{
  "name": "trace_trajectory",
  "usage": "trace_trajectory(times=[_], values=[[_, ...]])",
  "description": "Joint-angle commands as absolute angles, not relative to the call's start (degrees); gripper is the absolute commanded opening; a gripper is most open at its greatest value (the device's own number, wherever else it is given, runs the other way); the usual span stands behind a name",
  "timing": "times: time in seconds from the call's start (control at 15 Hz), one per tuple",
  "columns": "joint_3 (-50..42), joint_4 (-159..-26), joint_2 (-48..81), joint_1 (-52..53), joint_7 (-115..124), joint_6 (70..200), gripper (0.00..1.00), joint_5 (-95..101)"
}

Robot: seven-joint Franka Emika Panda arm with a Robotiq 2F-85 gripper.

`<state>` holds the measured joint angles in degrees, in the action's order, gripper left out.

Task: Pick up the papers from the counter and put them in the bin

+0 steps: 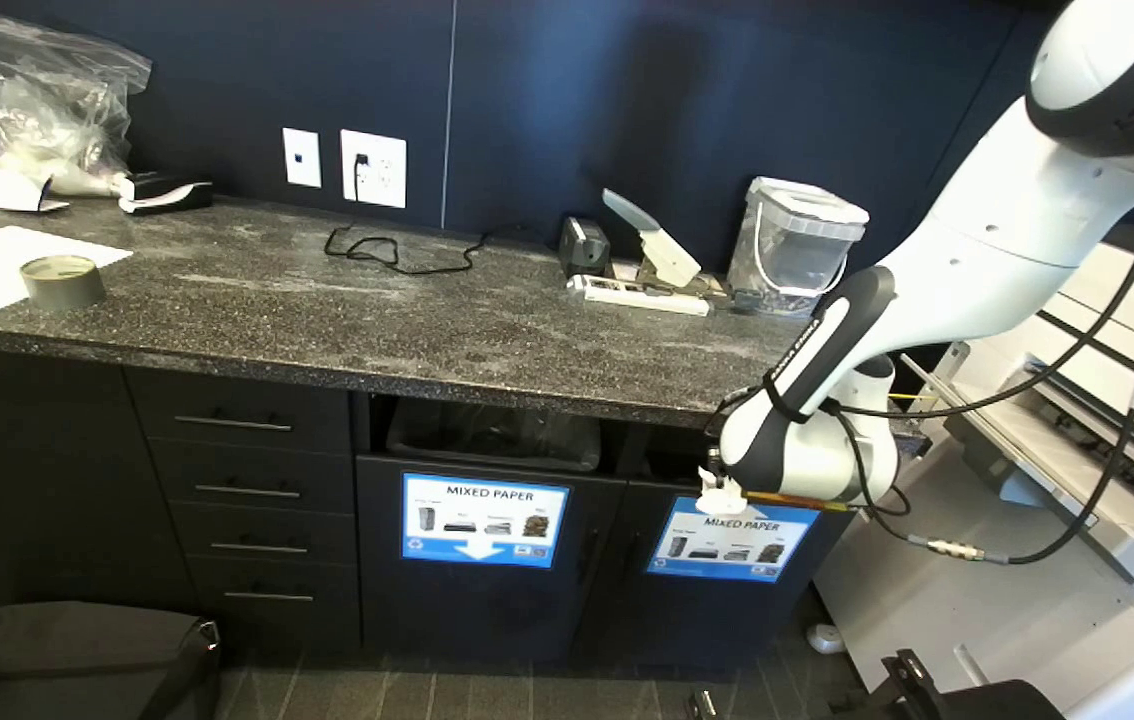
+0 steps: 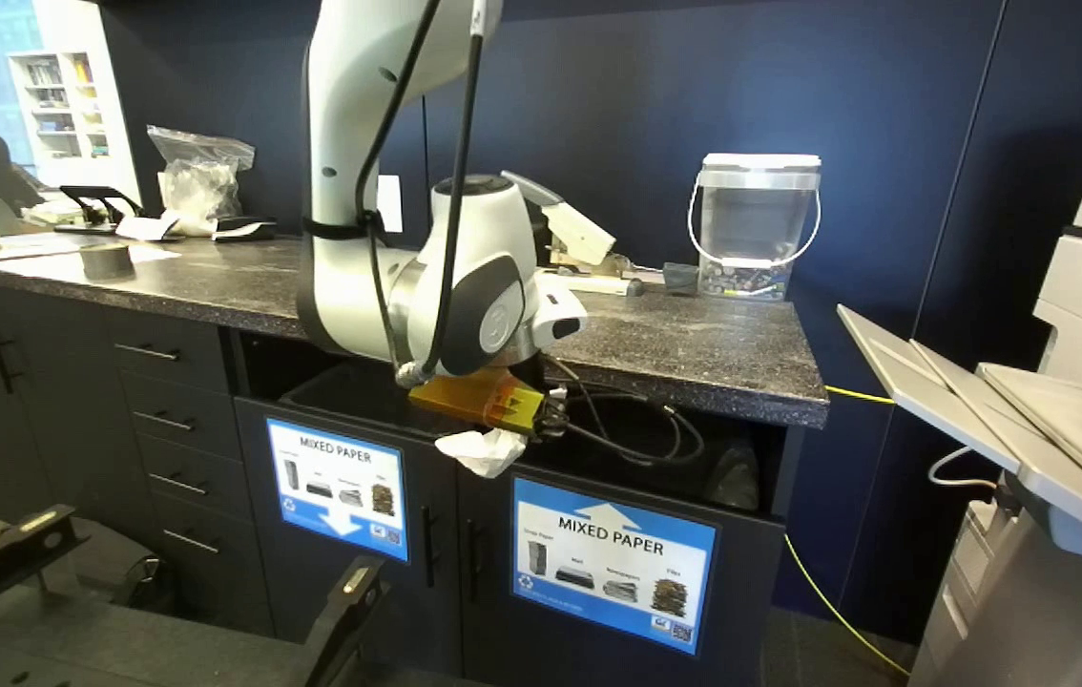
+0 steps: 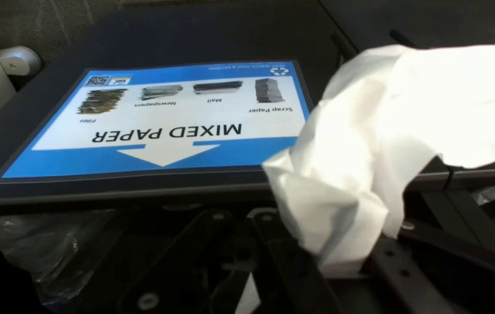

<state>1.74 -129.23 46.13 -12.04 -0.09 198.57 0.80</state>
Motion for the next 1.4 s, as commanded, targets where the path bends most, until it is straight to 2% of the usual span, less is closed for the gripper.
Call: trace_trajectory(times=[0.0,0.47,1.33], values=[[4.27,-124.41,52.24,-15.18,2.56,207.43,0.11,1.90],[4.30,-113.72,64.28,-15.98,11.09,222.19,0.12,-0.47],[7.39,-94.13,80.50,-19.95,22.68,230.58,0.12,0.27]])
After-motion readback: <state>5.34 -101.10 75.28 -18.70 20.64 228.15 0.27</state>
